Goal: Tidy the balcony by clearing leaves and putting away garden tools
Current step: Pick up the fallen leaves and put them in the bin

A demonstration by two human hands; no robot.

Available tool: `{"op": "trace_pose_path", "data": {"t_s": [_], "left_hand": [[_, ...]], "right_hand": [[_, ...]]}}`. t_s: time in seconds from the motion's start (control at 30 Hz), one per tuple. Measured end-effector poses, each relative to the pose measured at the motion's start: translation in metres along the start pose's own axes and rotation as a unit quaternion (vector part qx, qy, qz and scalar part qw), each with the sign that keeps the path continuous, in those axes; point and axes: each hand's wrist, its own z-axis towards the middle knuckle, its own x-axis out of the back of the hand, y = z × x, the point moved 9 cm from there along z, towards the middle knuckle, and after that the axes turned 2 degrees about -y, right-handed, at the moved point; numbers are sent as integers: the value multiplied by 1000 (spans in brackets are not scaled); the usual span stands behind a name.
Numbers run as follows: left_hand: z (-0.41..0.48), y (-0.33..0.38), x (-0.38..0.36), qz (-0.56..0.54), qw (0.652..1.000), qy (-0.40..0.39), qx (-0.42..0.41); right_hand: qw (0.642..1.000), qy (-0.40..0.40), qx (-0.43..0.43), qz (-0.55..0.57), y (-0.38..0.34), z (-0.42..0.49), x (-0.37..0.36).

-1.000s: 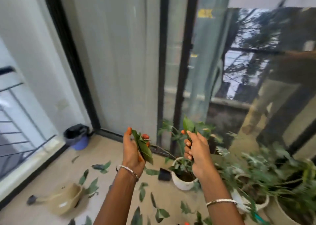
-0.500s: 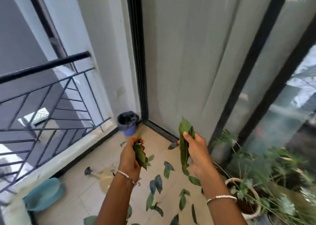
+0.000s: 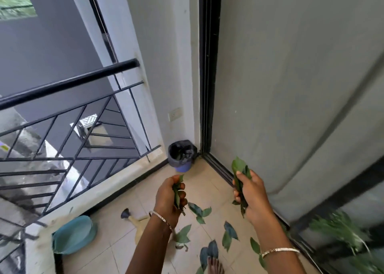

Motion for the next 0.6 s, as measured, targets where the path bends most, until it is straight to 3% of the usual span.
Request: {"op": "trace_pose_path", "data": {"t_s": [0.13, 0.27, 0.6], "left_hand": [[72, 37, -54, -29, 1000, -7, 9], [137, 67, -93, -61, 998, 0, 1], [294, 71, -64, -88, 989, 106, 54]], "right_hand": [[999, -46, -28, -10, -35, 85, -25], [999, -38, -38, -9, -57, 172, -41], [988, -77, -129, 15, -21, 336, -127]]}}
